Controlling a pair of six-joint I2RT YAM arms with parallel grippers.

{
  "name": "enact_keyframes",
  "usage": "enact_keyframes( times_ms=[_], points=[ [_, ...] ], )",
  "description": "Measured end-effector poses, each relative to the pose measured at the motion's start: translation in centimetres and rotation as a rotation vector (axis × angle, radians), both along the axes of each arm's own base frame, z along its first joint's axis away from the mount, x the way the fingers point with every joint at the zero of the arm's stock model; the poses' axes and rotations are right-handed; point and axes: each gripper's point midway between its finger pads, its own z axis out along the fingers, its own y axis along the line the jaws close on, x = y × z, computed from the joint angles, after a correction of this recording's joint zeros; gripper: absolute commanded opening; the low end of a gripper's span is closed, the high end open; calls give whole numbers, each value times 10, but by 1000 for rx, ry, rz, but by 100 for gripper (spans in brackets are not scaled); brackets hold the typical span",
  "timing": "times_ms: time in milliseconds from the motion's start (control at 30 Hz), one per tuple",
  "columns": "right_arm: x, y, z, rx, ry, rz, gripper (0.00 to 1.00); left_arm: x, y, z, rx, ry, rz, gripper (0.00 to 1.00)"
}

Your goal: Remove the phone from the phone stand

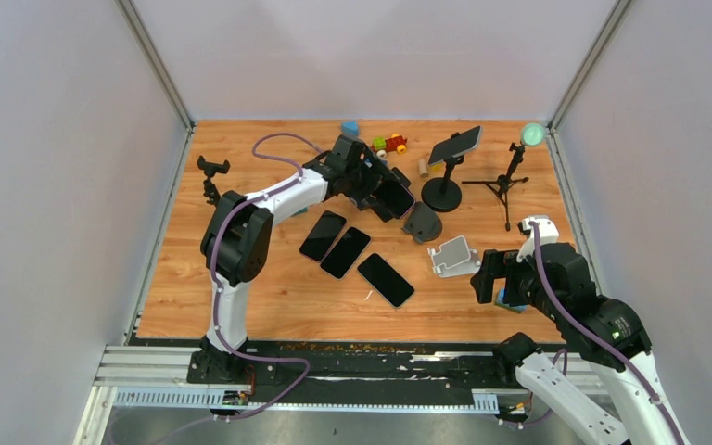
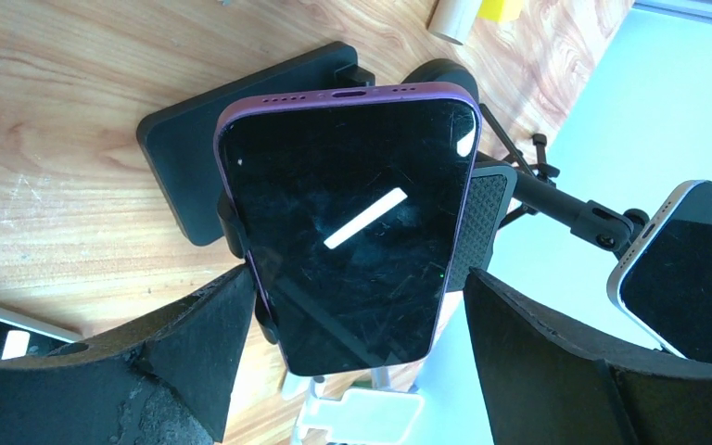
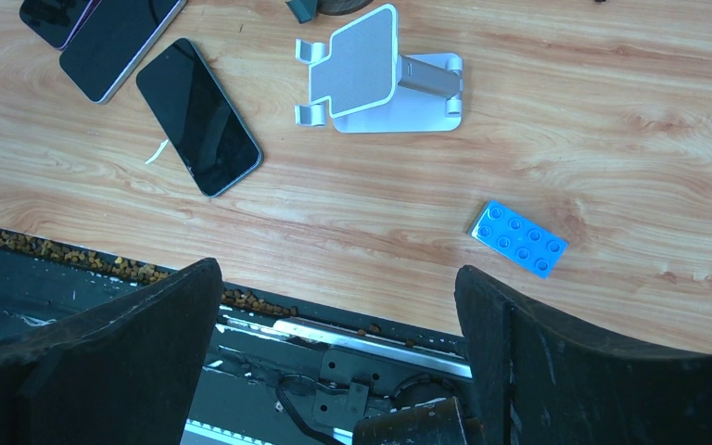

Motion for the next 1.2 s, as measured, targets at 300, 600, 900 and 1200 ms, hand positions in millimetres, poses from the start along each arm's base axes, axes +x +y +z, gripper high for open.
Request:
enact_keyframes(
  times_ms=[300,600,900,1200],
  points=[
    [0,0,0,0,0,0,98,0,4,0,31,16,14,86],
    [0,0,0,0,0,0,98,0,6,-2,46,21,22,91],
    [-1,0,1,3,-6,0,98,3,1,0,69,18,18,99],
    [-1,0,1,3,-6,0,98,1,5,-9,100,37,24,100]
  ],
)
